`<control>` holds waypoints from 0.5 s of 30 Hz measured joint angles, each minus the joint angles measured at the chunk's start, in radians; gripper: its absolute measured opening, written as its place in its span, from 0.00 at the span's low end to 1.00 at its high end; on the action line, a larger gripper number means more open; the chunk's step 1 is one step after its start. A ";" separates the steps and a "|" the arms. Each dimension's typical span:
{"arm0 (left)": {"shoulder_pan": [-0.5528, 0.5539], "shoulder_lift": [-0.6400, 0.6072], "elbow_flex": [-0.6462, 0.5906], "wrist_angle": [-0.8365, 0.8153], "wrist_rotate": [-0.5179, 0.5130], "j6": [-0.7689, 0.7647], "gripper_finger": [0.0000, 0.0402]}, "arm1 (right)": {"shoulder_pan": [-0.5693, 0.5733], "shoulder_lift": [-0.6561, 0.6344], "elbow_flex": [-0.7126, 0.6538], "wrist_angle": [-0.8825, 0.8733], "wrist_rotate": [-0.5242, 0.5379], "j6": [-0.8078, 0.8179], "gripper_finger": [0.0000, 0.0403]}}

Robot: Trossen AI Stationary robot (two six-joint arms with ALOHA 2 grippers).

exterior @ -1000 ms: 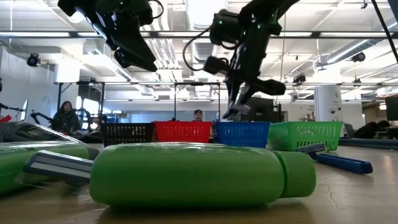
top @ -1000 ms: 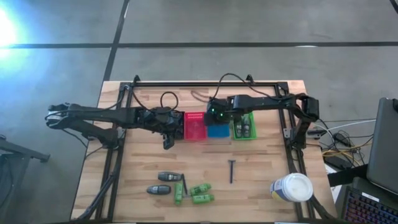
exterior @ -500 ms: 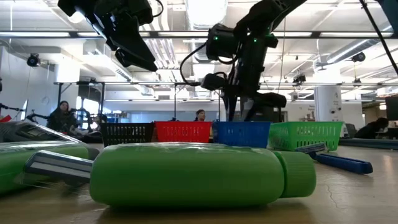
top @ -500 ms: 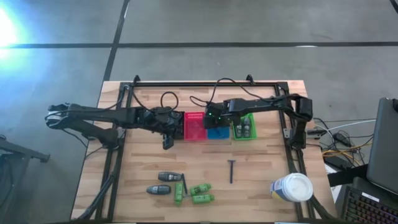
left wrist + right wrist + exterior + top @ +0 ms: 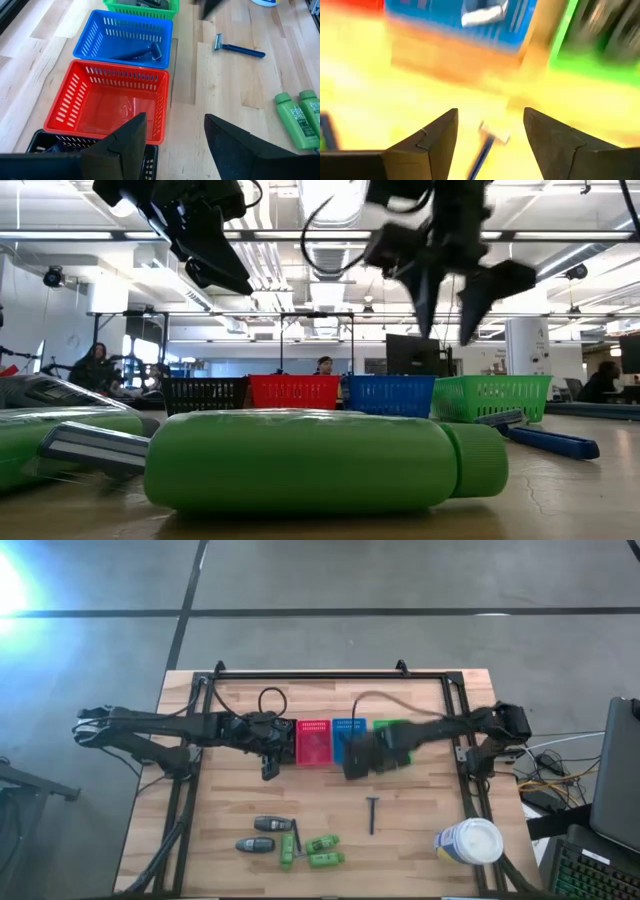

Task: Pick & Place Travel size toiletries
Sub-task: Put the blue razor into the blue basket

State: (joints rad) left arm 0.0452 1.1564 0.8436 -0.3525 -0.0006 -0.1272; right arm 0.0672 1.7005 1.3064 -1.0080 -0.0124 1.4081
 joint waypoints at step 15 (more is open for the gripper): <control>0.000 0.000 -0.034 0.005 0.006 0.026 0.51 | 0.276 0.203 -0.003 0.118 -0.092 0.473 0.54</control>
State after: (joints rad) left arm 0.0452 1.1564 0.8101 -0.3473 0.0059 -0.1008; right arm 0.3430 1.9036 1.3034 -0.8905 -0.1048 1.8810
